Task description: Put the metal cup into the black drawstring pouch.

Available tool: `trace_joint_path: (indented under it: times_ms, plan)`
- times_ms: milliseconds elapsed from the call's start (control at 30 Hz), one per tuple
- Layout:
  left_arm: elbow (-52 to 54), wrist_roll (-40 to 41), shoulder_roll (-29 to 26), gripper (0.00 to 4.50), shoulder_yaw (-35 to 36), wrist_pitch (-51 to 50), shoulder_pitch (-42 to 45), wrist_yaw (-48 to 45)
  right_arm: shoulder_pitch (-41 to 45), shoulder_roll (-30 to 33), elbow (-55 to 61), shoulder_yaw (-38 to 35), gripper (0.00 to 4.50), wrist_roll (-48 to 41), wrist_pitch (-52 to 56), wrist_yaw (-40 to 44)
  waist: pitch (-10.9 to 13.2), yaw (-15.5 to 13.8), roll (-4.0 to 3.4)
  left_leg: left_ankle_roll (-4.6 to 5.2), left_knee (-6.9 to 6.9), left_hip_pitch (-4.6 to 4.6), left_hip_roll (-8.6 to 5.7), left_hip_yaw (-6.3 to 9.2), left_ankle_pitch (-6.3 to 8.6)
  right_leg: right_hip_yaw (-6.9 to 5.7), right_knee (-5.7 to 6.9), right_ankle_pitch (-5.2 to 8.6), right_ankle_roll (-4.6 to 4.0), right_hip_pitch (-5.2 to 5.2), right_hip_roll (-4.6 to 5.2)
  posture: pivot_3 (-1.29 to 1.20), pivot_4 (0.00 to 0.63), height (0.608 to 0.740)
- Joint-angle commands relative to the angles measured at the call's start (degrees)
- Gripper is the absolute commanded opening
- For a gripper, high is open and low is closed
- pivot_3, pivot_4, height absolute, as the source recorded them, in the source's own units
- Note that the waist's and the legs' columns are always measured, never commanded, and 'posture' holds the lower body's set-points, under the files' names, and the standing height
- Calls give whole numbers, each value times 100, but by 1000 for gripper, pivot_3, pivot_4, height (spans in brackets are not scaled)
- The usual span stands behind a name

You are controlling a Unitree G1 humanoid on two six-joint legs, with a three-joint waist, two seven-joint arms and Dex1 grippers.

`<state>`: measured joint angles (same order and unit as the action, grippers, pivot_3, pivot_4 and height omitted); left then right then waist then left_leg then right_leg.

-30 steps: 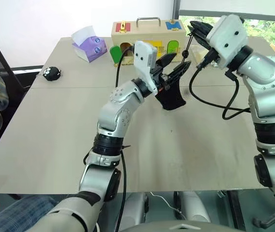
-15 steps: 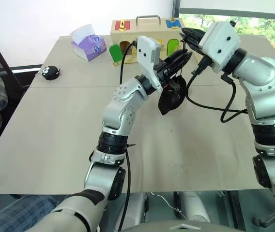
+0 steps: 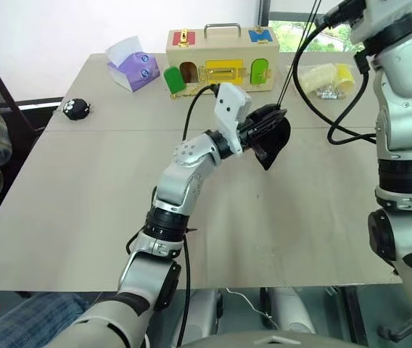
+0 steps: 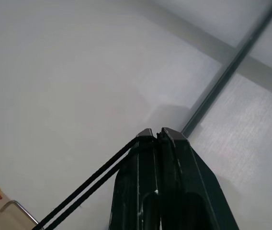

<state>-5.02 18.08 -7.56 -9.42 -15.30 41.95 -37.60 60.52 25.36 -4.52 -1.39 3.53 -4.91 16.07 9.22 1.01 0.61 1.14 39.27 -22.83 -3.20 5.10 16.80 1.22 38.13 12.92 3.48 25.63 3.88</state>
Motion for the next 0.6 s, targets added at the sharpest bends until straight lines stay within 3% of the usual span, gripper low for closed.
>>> trace_joint_path:
  times_ms: [33,167,367,500,600]
  plan:
    - [-207,-53,-74,1177,-39,-71,-272,-164,13,34,479,-513,0,-791,836,192,-1,7,-1,0,0,0,1,-1,0,2,0,0,0,0,2,0,150,710]
    - [139,221,62,2947,232,92,-241,-141,-551,88,1082,-296,0,-1420,2088,799,-2,-1,-6,1,1,-2,2,2,0,-1,0,0,0,0,2,0,150,710]
    - [1302,1264,-389,2947,804,-790,-509,-417,-1130,240,1748,-532,0,-2115,3454,1044,-3,11,-7,1,2,-1,7,0,0,3,5,0,0,1,12,0,150,710]
    - [2135,2035,-1397,3034,1153,-1787,-1209,-899,-1768,548,1831,-953,1080,-2570,4075,1226,-4,18,-7,2,3,3,7,0,0,4,9,0,0,-1,11,0,150,710]
    - [2249,1869,-1966,3034,1302,-1851,-1767,-875,-2547,993,1876,-1133,2664,-2740,4321,1614,-3,-24,-7,2,0,2,8,2,1,1,6,1,0,-2,10,0,150,710]
